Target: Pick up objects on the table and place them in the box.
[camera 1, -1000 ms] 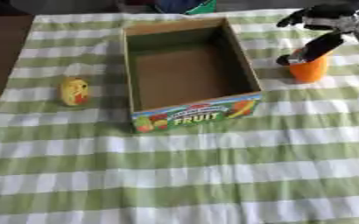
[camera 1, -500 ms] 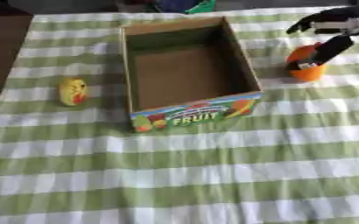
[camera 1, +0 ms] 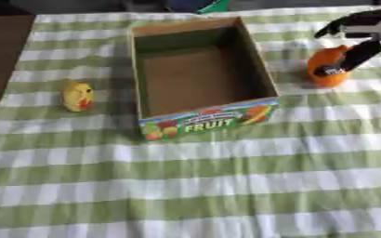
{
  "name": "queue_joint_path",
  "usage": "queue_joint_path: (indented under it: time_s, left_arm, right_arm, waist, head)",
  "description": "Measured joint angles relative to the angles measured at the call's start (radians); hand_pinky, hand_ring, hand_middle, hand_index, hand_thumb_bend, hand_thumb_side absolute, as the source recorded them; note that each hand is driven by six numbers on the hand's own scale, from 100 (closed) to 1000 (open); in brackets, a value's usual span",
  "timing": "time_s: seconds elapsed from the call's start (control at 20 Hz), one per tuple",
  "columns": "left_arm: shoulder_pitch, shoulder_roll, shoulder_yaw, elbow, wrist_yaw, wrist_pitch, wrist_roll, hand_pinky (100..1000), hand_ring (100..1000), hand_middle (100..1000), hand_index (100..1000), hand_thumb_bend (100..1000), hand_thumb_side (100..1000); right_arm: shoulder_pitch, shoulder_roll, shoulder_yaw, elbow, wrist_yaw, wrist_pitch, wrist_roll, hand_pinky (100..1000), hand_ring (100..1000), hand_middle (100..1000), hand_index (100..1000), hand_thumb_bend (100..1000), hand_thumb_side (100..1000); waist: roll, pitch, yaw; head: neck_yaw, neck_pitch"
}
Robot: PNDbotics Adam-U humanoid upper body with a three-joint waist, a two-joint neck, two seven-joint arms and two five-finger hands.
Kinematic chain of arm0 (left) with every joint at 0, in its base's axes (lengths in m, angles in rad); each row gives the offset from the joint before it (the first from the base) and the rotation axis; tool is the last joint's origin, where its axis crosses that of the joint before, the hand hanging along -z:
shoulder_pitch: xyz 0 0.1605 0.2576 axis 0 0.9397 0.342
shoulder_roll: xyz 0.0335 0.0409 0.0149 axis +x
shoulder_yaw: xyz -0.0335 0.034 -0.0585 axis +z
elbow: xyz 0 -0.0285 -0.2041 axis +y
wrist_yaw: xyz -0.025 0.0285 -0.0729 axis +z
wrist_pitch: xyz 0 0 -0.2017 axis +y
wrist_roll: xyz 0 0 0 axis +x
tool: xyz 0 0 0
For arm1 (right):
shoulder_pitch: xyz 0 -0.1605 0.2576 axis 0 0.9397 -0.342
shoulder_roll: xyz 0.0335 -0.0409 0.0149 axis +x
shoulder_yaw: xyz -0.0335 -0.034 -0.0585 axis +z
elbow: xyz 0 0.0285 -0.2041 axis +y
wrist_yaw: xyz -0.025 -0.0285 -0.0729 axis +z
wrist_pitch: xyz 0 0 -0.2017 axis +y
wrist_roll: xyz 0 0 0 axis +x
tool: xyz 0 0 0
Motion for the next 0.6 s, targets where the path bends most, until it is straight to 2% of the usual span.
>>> queue_joint_path:
  time_s: [0.2,0.3,0.4,0.45,0.6]
  left_arm:
    - [0.000,-0.001,0.000,0.000,0.000,0.000,0.000,616,633,696,812,100,940]
    - [0.000,-0.005,0.000,0.000,0.000,0.000,0.000,616,631,694,810,100,939]
    - [0.000,-0.007,0.000,0.000,0.000,0.000,0.000,616,631,694,809,100,939]
    - [0.000,-0.007,0.000,0.000,0.000,0.000,0.000,616,630,693,809,100,939]
    - [0.000,-0.007,0.000,0.000,0.000,0.001,-0.001,616,629,691,808,100,939]
  right_arm:
    - [0.005,-0.001,-0.004,0.006,0.003,-0.008,0.023,840,961,947,1000,443,620]
    - [0.007,-0.001,-0.006,0.008,0.009,-0.009,0.026,828,943,881,905,403,635]
    - [0.007,-0.001,-0.006,0.009,0.010,-0.011,0.026,821,933,844,854,392,640]
    - [0.007,-0.001,-0.006,0.008,0.010,-0.012,0.025,812,913,790,800,382,645]
    - [0.012,-0.009,-0.006,-0.007,0.001,-0.019,0.018,802,893,749,763,384,647]
  waist:
    - [0.000,0.001,0.000]
    - [0.000,0.001,0.000]
    - [0.001,0.002,0.000]
    - [0.001,0.003,-0.001]
    - [0.001,0.004,-0.004]
  head:
    - [0.001,0.000]
    - [0.001,0.000]
    - [0.001,0.000]
    - [0.001,0.000]
    - [0.001,0.000]
